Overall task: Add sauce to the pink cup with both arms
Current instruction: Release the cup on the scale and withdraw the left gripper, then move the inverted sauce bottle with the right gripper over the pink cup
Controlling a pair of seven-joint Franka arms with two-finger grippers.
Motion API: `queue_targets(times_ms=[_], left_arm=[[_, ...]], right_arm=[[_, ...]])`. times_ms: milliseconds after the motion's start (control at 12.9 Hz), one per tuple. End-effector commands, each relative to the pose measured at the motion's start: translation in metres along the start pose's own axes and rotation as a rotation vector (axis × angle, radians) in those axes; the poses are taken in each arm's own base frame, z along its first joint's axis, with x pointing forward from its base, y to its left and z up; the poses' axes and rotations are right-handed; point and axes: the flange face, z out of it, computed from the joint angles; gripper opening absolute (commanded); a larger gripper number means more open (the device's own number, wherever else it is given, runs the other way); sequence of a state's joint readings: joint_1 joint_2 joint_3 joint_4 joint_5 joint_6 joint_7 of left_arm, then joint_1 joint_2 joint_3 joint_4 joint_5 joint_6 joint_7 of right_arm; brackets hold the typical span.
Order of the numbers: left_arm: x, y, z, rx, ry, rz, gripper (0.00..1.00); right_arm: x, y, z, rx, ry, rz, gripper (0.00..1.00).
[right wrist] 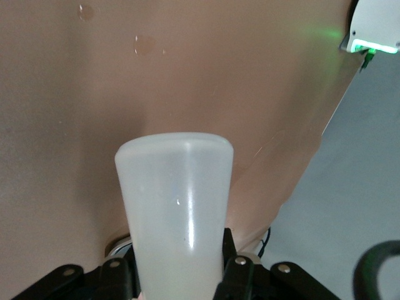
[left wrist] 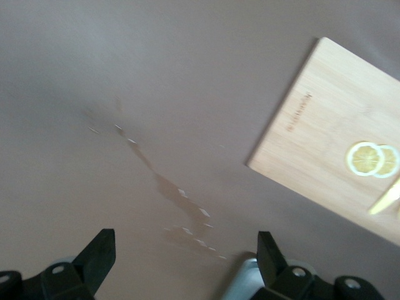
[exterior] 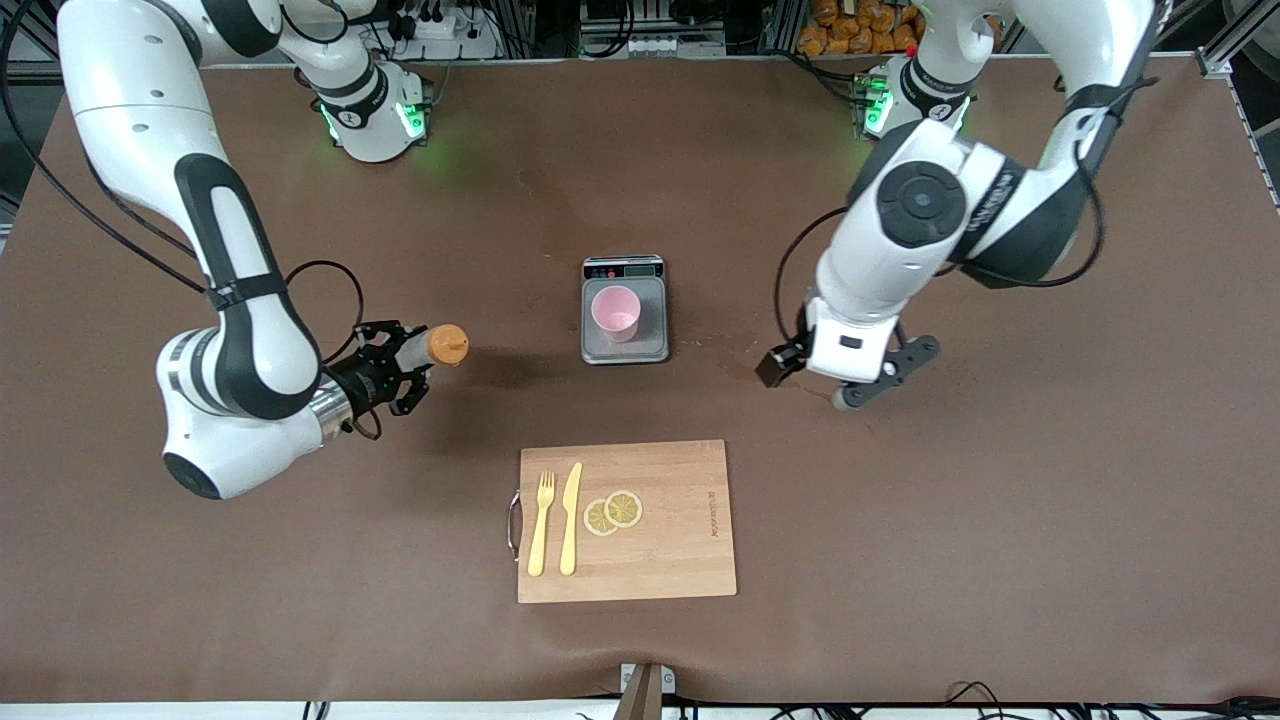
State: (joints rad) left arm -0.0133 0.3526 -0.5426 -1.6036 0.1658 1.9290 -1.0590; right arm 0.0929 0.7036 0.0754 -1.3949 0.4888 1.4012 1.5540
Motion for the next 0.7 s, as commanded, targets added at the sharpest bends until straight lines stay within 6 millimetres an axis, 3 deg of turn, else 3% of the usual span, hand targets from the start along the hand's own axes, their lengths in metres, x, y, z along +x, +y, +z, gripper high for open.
queue_targets(times_ms=[0,311,622], left_arm=[[0.024,-0.043,-0.031,0.045,0.017,0.164,1.0],[0.073,-0.113,-0.058,0.098,-0.003,0.363,1.0],[0.1,-0.168,-0.088,0.129,-0.006,0.452,1.0]], right_arm=[[-0.043,0.007,0.01,0.012,0.06,0.067,0.47],[-0.083,0.005,0.039,0.012,0.143,0.138,0.46],[-0.116,0.009,0.07,0.012,0.257,0.209,0.46]])
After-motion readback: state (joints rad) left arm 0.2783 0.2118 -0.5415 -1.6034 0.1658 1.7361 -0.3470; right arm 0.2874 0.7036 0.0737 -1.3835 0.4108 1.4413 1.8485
